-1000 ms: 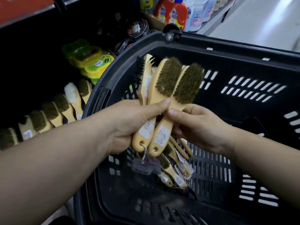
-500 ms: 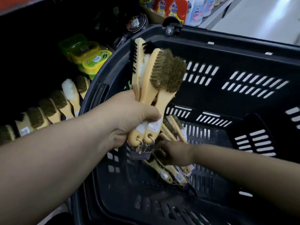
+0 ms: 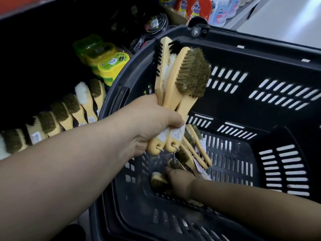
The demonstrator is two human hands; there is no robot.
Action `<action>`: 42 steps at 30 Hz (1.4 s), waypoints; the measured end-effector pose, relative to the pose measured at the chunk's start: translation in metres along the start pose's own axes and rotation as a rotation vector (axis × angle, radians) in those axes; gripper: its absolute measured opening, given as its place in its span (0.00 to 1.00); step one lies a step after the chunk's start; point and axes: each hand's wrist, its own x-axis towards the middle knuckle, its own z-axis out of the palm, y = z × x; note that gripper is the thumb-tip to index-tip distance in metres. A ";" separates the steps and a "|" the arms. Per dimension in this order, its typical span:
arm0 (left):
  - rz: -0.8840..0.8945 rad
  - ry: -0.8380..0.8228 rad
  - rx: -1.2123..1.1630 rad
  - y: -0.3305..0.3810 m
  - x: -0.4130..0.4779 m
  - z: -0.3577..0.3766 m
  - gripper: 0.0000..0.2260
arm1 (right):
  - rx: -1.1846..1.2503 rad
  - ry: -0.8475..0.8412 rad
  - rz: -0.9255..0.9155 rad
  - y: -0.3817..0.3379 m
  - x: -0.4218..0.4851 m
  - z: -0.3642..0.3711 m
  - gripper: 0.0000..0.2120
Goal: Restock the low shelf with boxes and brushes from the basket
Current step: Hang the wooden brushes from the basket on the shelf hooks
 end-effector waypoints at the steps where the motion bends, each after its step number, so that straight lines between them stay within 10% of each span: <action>1: 0.005 0.000 -0.007 0.000 0.001 0.000 0.14 | 0.040 0.035 0.019 0.001 -0.005 -0.008 0.22; 6: 0.027 -0.035 -0.103 -0.002 0.002 0.002 0.11 | 1.045 0.294 0.235 0.002 -0.046 -0.093 0.18; 10: 0.039 -0.060 -0.226 0.000 -0.007 0.006 0.10 | 1.764 0.319 0.012 -0.021 -0.104 -0.163 0.14; 20: 0.141 -0.003 -0.420 0.009 -0.068 -0.055 0.08 | 1.802 0.345 -0.479 -0.130 -0.155 -0.188 0.25; 27: 0.051 0.139 -0.538 -0.050 -0.140 -0.145 0.22 | 1.728 0.184 -0.274 -0.226 -0.122 -0.164 0.10; 42: -0.071 0.601 -0.864 -0.185 -0.187 -0.254 0.17 | 1.343 0.037 0.071 -0.330 0.022 -0.064 0.02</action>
